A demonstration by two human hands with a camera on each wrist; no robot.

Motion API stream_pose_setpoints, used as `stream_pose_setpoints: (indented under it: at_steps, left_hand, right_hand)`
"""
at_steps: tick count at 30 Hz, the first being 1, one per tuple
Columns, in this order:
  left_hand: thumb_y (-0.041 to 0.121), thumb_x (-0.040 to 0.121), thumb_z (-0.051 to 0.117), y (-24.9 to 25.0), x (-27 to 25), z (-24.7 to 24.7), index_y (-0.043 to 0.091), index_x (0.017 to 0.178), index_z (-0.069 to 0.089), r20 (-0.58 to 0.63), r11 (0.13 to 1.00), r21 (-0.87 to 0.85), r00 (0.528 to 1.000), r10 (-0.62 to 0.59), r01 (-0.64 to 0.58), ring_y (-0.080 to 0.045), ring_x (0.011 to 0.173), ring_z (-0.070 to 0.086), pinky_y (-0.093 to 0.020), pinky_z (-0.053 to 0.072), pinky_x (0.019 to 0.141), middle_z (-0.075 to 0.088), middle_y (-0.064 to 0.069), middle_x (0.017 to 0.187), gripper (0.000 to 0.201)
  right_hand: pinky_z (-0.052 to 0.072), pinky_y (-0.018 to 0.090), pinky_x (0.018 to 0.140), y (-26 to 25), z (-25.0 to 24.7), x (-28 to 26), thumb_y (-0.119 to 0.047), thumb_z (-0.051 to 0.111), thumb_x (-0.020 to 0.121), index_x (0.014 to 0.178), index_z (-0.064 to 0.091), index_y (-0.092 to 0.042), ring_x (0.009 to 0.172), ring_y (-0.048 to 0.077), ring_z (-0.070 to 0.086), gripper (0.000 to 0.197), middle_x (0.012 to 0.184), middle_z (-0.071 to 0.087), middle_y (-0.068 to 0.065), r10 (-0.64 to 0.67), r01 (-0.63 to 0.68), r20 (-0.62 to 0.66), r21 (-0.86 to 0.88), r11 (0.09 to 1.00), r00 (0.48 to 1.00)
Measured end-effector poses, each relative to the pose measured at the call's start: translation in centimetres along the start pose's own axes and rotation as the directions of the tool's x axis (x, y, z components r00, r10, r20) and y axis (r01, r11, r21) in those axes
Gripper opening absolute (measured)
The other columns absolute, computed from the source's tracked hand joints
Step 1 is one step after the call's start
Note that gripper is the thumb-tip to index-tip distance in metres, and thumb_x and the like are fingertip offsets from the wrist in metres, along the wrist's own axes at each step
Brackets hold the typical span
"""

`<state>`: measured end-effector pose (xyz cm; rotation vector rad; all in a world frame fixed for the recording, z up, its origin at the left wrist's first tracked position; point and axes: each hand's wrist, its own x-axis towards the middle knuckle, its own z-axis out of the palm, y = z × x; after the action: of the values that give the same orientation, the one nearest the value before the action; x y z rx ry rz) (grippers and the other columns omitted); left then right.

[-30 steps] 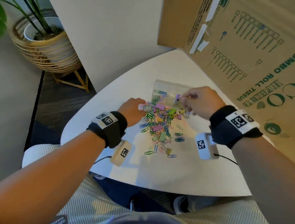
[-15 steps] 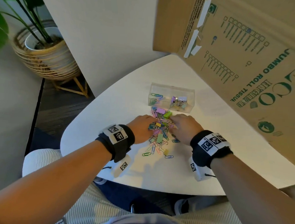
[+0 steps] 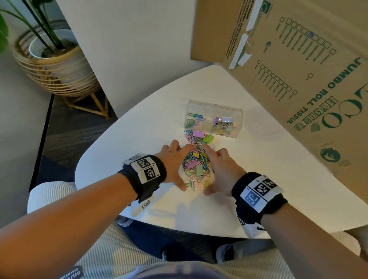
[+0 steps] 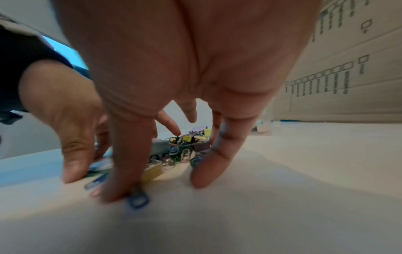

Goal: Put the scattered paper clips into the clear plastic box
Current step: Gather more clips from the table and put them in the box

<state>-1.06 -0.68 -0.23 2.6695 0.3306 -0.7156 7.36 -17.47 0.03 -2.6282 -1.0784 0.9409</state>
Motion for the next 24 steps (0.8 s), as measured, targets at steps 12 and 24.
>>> stream_pose_setpoints:
  at_steps: [12, 24]
  left_hand:
    - [0.049, 0.062, 0.084, -0.7, 0.8, -1.2, 0.028, 0.146, 0.028, -0.056, 0.977, -0.186, 0.991, -0.119, 0.106, -0.029, 0.119, 0.049, -0.039, 0.046, 0.099, 0.038, -0.007, 0.132, 0.103]
    - [-0.002, 0.087, 0.057, 0.8, 1.5, 0.6, 0.019, 0.12, 0.067, -0.198, 0.696, -0.716, 0.972, -0.13, -0.052, -0.012, 0.096, 0.064, -0.02, 0.046, 0.092, 0.071, -0.003, 0.109, 0.04]
  right_hand:
    - [0.048, 0.047, 0.095, -0.4, -0.5, 0.5, -0.055, 0.087, 0.054, 0.149, -0.011, -0.037, 0.119, 0.037, 0.047, 0.138, 0.13, 0.03, 0.014, 0.133, -0.134, -0.021, -0.065, 0.989, 0.991]
    - [0.052, 0.036, 0.092, -3.1, -1.4, 3.9, -0.02, 0.086, 0.066, 0.142, 0.039, -0.037, 0.102, 0.025, 0.062, 0.091, 0.128, 0.038, 0.006, 0.09, -0.072, -0.096, 0.177, 0.982, 0.991]
